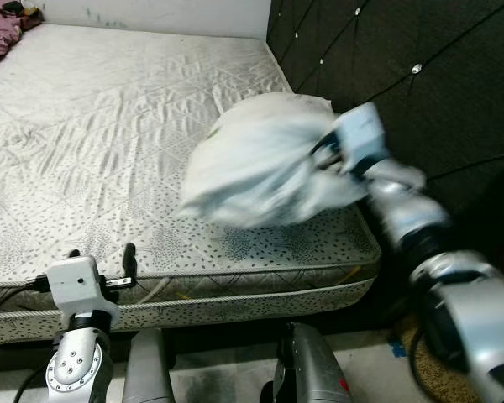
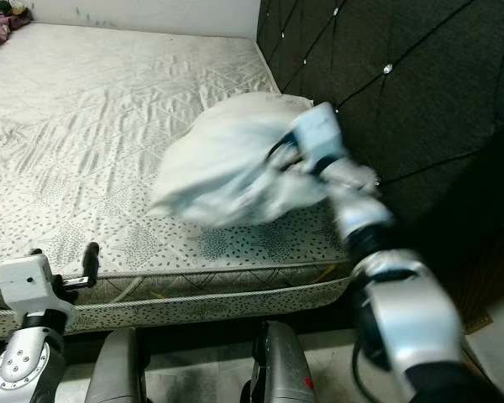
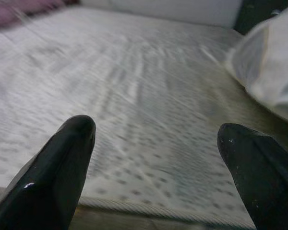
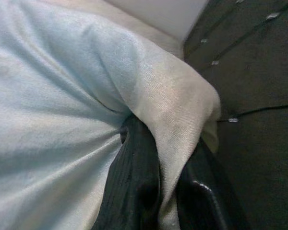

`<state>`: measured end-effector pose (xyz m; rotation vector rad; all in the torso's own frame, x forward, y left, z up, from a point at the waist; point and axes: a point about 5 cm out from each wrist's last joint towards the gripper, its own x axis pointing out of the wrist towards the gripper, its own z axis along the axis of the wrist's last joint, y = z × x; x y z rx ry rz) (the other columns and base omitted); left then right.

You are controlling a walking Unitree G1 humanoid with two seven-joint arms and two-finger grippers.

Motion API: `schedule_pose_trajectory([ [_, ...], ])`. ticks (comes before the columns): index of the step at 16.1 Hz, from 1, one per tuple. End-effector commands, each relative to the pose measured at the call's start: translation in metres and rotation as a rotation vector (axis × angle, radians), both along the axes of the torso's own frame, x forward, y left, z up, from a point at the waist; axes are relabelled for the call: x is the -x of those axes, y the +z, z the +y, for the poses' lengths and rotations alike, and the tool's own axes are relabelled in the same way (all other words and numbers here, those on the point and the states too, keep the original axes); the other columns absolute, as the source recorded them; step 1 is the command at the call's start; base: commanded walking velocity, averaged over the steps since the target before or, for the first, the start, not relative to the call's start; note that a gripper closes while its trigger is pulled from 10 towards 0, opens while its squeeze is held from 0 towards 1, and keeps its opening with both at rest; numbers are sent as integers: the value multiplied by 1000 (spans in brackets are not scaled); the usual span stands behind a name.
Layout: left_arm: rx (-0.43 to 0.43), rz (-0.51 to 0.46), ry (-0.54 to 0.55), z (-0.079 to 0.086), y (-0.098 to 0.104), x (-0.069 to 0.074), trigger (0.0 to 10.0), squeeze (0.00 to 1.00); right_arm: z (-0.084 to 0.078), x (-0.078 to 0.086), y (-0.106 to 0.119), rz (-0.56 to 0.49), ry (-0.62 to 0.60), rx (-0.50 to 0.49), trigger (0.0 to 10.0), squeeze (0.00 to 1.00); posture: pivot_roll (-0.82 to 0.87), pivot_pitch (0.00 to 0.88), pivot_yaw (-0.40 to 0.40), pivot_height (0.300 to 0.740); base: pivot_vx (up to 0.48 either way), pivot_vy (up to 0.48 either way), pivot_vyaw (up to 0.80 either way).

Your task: Clean up the room

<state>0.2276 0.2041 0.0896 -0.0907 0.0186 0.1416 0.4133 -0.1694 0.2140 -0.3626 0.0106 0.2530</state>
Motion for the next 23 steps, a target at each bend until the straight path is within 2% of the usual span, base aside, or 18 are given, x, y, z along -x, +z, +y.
schedule_pose_trajectory([
  [1,123,-20,-180,-25,3,-1,10000,0,-13,-4,32,-113,-49,-1,0,0,97,16,-107,558,0,0,0],
  [2,120,-35,-284,-36,6,1,10000,0,-19,-5,38,-124,-60,4,0,0,99,16,-106,558,0,0,0],
  [3,82,-34,-297,-38,6,2,10000,0,-25,-5,40,-129,-73,9,0,0,100,14,-104,558,0,0,0],
  [6,86,-48,-276,-33,8,1,10000,0,-32,-1,24,-88,-72,-32,0,0,105,12,-101,558,0,0,0],
  [7,84,-47,-286,-31,9,0,10000,0,-37,5,-2,-34,-84,-11,0,0,107,12,-97,558,0,0,0],
  [8,82,-47,-288,-31,9,0,10000,0,-40,6,-9,-15,-103,-5,0,0,107,12,-97,558,0,0,0],
  [9,72,-41,-294,-30,8,0,10000,0,-45,12,-33,58,-166,-70,0,0,100,13,-86,558,0,0,0],
  [10,66,-37,-297,-30,8,-1,10000,0,-36,18,-56,122,-147,-97,0,0,96,14,-82,558,0,0,0],
  [11,64,-36,-299,-31,7,-2,10000,0,-30,21,-65,144,-118,-94,0,0,96,14,-82,558,0,0,0],
  [12,60,-35,-302,-31,8,-3,10000,0,-9,29,-85,177,-44,-83,0,0,92,17,-77,558,0,0,0],
  [13,59,-35,-303,-31,8,-3,10000,0,-3,31,-90,186,-26,-81,0,0,93,18,-75,558,0,0,0],
  [14,57,-37,-306,-32,9,-4,10000,0,12,38,-104,220,2,-111,0,0,96,19,-77,558,0,0,0],
  [15,58,-37,-307,-31,9,-4,10000,0,20,40,-109,232,21,-124,0,0,97,19,-78,558,0,0,0],
  [17,67,-36,-321,-33,9,-3,10000,0,42,46,-115,244,130,-97,0,0,102,21,-77,558,0,0,0],
  [18,68,-35,-328,-35,9,-3,10000,0,46,44,-112,251,183,-53,0,0,105,21,-78,558,0,0,0],
  [20,67,-34,-332,-35,9,-4,10000,0,44,35,-98,229,210,8,0,0,105,20,-80,558,0,0,0],
  [23,64,-37,-325,-35,9,-5,10000,0,32,11,-49,173,164,42,0,0,112,15,-91,558,0,0,0],
])
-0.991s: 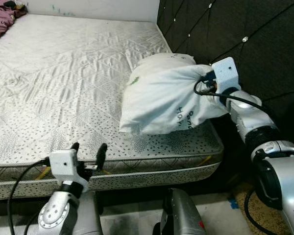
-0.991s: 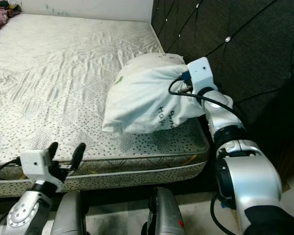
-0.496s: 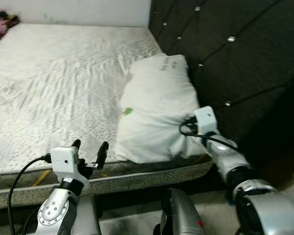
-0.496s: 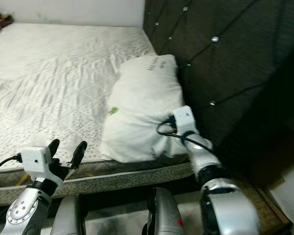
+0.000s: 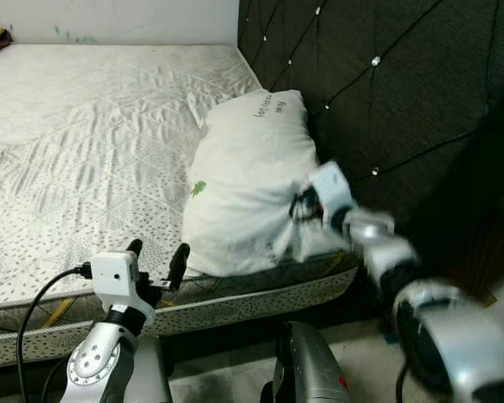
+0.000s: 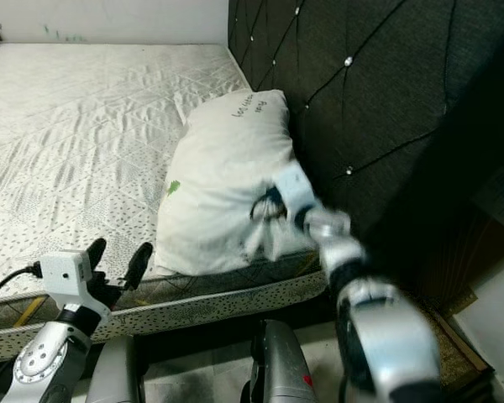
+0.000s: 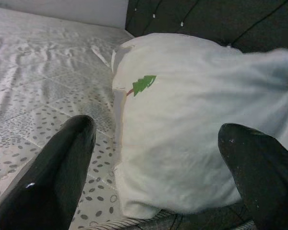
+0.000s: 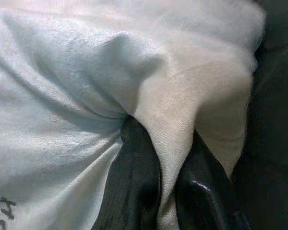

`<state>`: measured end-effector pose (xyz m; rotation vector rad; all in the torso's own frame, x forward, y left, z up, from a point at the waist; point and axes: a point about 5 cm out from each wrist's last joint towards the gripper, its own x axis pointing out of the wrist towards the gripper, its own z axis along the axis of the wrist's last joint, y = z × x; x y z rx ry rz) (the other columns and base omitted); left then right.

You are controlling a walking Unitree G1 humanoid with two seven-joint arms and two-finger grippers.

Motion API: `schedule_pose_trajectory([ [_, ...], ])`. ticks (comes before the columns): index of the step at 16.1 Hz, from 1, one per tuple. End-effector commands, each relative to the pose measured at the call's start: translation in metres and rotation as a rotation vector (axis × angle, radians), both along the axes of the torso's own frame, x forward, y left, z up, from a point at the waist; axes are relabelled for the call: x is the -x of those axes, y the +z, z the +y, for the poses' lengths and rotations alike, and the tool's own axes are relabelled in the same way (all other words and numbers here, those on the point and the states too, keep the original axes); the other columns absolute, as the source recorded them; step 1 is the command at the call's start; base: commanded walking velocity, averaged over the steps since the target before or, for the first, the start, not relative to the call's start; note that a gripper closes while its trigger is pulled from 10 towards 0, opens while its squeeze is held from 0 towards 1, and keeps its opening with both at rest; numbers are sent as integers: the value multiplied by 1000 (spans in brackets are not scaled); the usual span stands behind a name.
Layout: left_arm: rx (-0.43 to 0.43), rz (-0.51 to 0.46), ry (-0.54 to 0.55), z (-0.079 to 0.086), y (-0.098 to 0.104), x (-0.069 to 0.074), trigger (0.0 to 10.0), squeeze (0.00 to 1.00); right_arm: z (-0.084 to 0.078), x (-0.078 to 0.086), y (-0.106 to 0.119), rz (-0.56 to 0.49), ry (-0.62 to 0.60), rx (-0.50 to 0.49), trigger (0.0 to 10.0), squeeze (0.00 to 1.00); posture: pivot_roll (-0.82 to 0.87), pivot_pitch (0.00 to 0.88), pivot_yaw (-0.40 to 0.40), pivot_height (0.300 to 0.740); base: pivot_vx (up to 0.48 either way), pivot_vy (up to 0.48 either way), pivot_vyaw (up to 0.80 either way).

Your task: Clean up the room

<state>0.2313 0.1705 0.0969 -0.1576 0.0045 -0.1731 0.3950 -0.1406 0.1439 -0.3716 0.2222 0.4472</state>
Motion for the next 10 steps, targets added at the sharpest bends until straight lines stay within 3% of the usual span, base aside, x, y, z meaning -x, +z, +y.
schedule_pose_trajectory([
  [1,-5,-6,-8,-1,2,-1,10000,0,1,-10,29,-85,18,38,0,0,117,15,-95,558,0,0,0],
  [4,-8,-5,6,-1,2,1,10000,0,-17,-22,67,-171,-65,72,0,0,126,18,-104,558,0,0,0],
  [7,-14,-1,16,1,1,2,10000,0,-32,-25,90,-257,-109,77,0,0,127,20,-106,558,0,0,0],
  [8,-18,1,23,3,1,3,10000,0,-49,-25,99,-313,-189,103,0,0,127,20,-106,558,0,0,0],
  [10,-22,4,27,2,0,1,10000,0,-70,-22,99,-323,-275,108,0,0,119,19,-105,558,0,0,0],
])
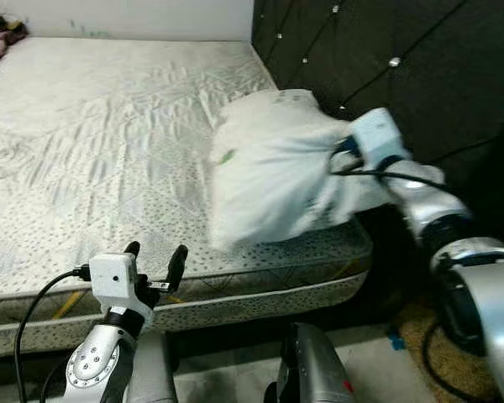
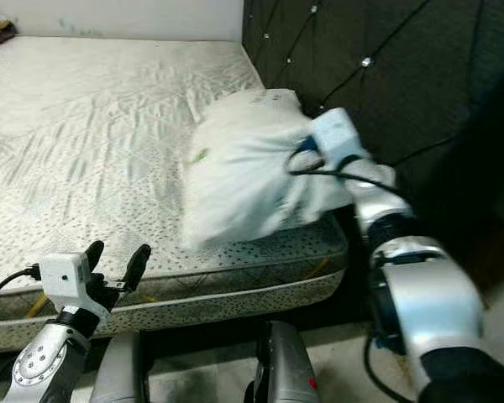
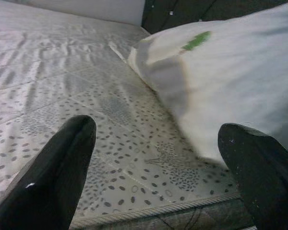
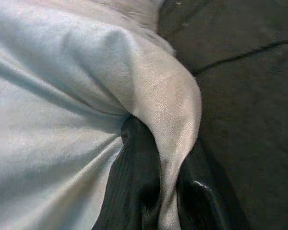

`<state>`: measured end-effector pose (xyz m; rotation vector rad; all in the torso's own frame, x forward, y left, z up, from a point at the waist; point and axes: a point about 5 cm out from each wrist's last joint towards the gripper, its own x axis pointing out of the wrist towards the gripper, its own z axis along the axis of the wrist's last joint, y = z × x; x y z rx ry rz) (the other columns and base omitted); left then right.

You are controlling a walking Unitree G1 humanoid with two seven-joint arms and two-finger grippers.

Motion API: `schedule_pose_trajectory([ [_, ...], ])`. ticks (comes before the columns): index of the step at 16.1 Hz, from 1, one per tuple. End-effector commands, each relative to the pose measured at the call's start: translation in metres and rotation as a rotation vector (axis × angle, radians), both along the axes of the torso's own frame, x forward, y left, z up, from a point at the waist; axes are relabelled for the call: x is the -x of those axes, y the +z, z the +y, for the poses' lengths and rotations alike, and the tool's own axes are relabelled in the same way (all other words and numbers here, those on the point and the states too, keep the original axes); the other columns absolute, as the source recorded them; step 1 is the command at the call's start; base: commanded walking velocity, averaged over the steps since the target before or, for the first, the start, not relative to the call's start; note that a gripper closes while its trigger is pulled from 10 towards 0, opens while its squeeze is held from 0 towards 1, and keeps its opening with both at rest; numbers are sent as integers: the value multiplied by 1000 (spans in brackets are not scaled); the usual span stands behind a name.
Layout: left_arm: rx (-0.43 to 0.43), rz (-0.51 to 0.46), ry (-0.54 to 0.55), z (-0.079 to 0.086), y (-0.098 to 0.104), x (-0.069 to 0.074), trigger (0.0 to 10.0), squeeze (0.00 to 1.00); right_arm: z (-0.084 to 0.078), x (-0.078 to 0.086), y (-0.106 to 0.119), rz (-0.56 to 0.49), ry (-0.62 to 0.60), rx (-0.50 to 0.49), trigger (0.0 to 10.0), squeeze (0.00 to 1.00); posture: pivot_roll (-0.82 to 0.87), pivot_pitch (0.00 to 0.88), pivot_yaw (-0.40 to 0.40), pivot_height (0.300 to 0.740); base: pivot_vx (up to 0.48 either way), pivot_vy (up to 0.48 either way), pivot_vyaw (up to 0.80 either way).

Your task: Clean up the room

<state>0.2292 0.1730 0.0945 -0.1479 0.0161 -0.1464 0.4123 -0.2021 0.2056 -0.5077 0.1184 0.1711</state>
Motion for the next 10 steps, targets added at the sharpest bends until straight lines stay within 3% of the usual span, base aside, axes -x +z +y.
schedule_pose_trajectory([
  [1,-13,-7,0,-1,2,-2,10000,0,-13,-3,33,-133,-37,-7,0,0,111,19,-102,558,0,0,0],
  [4,-20,3,-5,-3,0,-4,10000,0,-14,4,5,-35,34,83,0,0,100,22,-94,558,0,0,0],
  [7,-28,9,-7,-2,0,-6,10000,0,-4,14,-35,67,98,78,0,0,93,28,-87,558,0,0,0],
  [8,-30,10,-7,-2,0,-7,10000,0,1,16,-43,87,123,78,2000,0,93,29,-85,558,0,0,0],
  [9,-31,10,-8,-2,0,-7,10000,0,7,19,-52,107,149,87,8902,0,92,30,-85,558,0,0,0],
  [10,-32,10,-8,-2,0,-7,10000,0,9,20,-55,115,160,89,10000,0,93,30,-84,558,0,0,0],
])
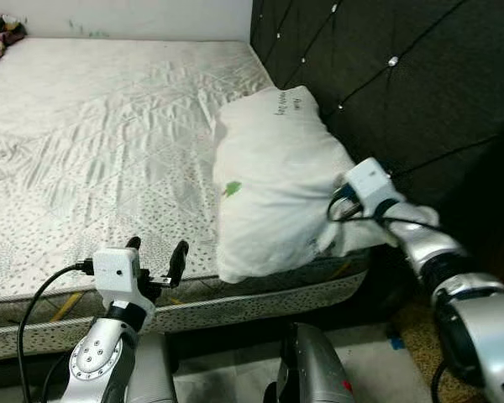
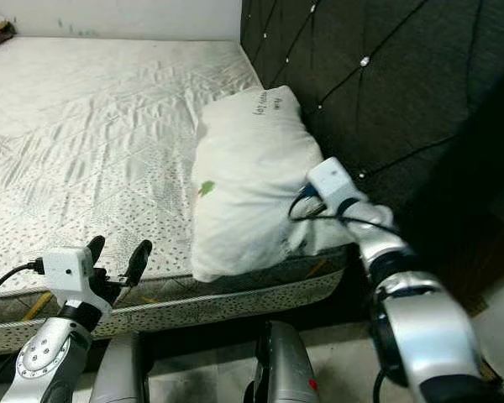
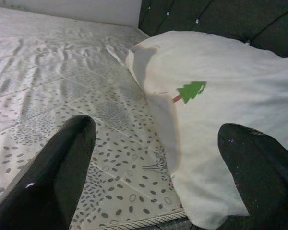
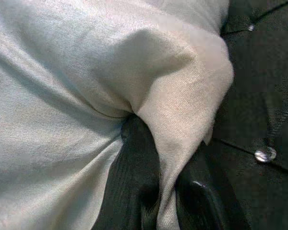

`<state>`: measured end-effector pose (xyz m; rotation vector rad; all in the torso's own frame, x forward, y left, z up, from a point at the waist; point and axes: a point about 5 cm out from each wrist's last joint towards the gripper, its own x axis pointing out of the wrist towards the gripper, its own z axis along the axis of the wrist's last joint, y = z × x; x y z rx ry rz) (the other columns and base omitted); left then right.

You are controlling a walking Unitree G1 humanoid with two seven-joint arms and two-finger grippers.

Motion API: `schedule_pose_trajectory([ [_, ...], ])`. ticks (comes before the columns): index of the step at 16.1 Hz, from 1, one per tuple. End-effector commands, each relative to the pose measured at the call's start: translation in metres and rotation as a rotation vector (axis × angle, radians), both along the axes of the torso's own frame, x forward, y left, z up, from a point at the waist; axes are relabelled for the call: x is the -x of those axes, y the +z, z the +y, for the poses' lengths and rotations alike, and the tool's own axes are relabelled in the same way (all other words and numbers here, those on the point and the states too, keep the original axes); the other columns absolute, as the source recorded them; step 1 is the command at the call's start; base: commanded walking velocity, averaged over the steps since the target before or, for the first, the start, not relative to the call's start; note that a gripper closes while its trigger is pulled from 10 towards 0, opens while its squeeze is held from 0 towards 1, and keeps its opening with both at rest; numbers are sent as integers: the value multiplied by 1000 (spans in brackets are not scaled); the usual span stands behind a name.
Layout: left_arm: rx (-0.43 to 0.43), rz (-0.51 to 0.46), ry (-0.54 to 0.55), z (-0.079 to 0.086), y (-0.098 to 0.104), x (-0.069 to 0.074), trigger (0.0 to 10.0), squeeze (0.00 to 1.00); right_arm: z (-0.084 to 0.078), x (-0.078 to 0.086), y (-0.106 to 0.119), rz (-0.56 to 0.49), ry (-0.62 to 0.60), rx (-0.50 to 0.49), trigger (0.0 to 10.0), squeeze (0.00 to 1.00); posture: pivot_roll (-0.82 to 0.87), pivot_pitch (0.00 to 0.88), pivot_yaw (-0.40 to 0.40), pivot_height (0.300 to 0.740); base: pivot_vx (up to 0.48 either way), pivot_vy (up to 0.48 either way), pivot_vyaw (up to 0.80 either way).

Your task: Clean up the room

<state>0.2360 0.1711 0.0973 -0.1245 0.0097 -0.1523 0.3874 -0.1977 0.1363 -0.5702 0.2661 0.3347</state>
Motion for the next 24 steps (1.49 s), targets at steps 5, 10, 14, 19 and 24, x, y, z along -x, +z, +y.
schedule_pose_trajectory([
  [5,-17,20,4,0,-3,-1,10000,0,16,-3,6,-83,38,8,10000,1000,94,30,-84,558,0,0,0],
  [10,-19,20,10,1,-3,-1,10000,0,3,-10,30,-253,-114,4,10000,1000,94,31,-85,558,0,0,0],
  [14,-22,25,9,1,-4,-1,10000,0,-3,-15,89,-588,-181,-148,10000,1000,87,31,-83,558,0,0,0],
  [19,-31,24,6,3,-4,-2,10000,0,-3,-6,47,-438,-201,-151,10000,1000,88,25,-72,558,0,0,0],
  [24,-35,23,-1,2,-4,-4,10000,0,4,14,-18,-116,-77,-50,10000,1000,89,19,-74,558,0,0,0],
])
